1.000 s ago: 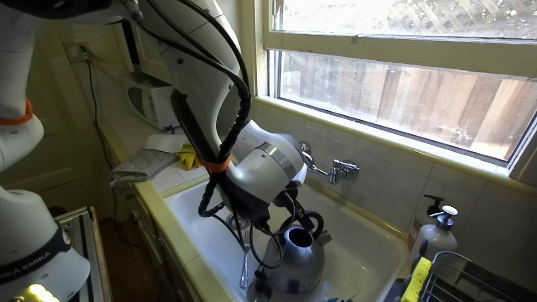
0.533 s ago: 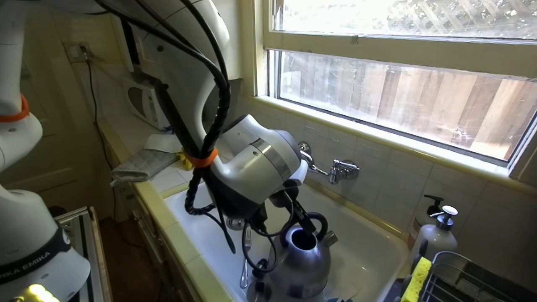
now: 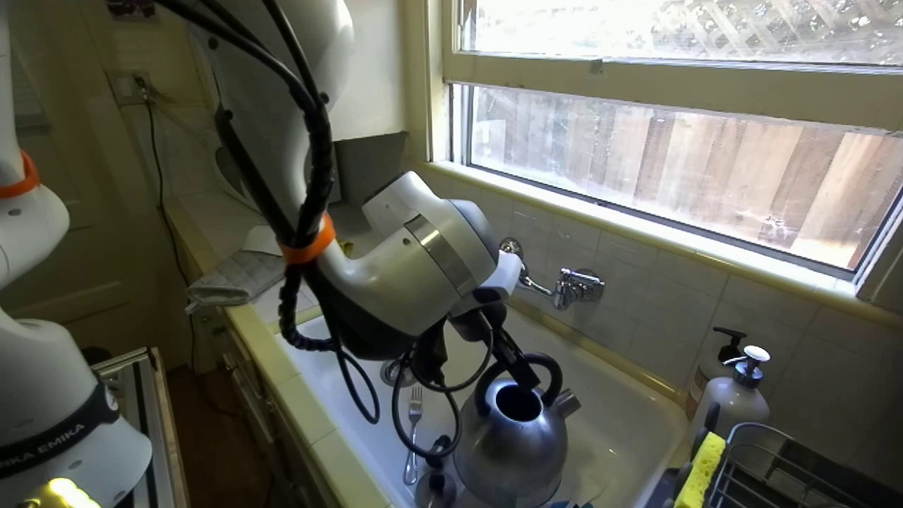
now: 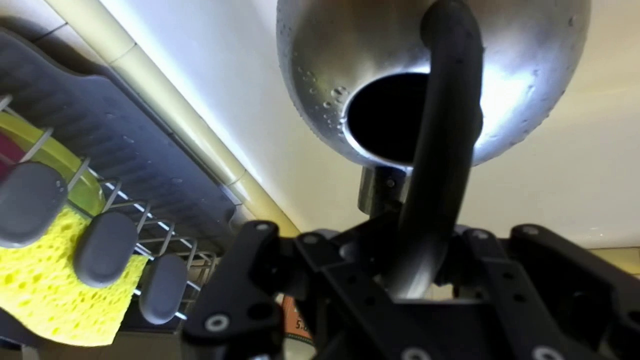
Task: Remove the lid from the silver kettle then place the kettle on the dishrack.
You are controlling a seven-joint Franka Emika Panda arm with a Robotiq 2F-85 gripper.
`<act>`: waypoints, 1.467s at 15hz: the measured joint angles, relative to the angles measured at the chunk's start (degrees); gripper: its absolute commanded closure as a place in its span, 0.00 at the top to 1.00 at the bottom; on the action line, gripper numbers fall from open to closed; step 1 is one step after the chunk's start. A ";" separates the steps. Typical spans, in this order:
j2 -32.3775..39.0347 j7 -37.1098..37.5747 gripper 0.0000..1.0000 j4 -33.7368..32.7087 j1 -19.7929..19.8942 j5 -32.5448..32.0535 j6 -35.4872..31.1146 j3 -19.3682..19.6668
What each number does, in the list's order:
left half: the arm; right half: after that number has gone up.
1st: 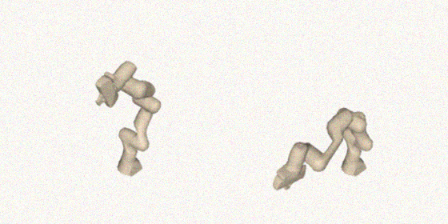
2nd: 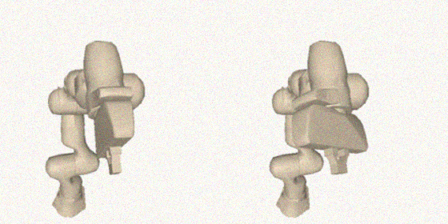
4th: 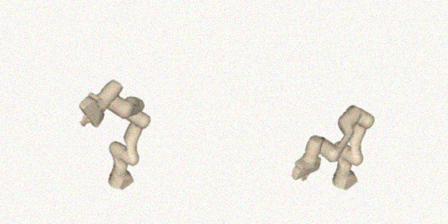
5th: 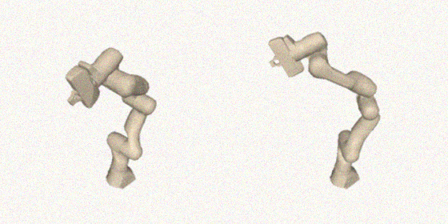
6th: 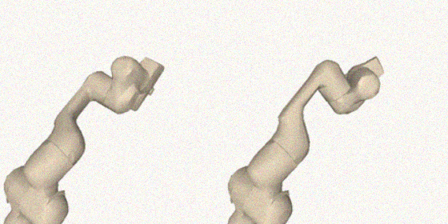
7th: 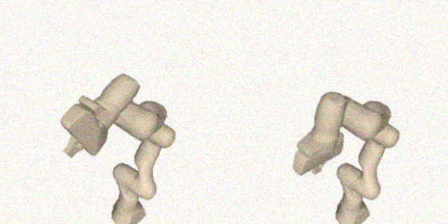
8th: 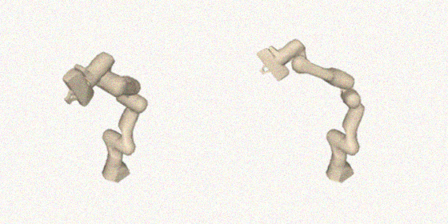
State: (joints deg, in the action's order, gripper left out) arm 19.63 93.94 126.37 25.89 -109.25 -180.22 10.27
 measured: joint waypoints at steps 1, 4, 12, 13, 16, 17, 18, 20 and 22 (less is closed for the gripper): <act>-0.88 -0.68 0.00 0.40 -0.06 0.52 0.00 0.35; -3.90 -2.43 0.00 1.62 -0.28 2.19 0.00 1.09; -13.00 -10.25 0.00 5.76 -0.47 10.94 0.00 2.57; -14.10 -11.51 0.00 6.26 -0.45 12.39 0.00 2.66; -16.79 -15.69 0.00 7.50 -0.42 17.56 0.01 2.82; -17.47 -17.26 0.00 7.85 -0.40 19.48 0.04 2.86; -18.11 -18.77 0.00 8.09 -0.36 21.43 0.13 2.90; -19.30 -21.69 0.00 8.46 -0.24 25.27 0.36 2.99; -20.61 -24.17 0.00 8.63 -0.14 28.96 0.87 3.13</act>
State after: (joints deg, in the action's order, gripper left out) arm -0.99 69.77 135.00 25.76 -80.29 -179.35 13.40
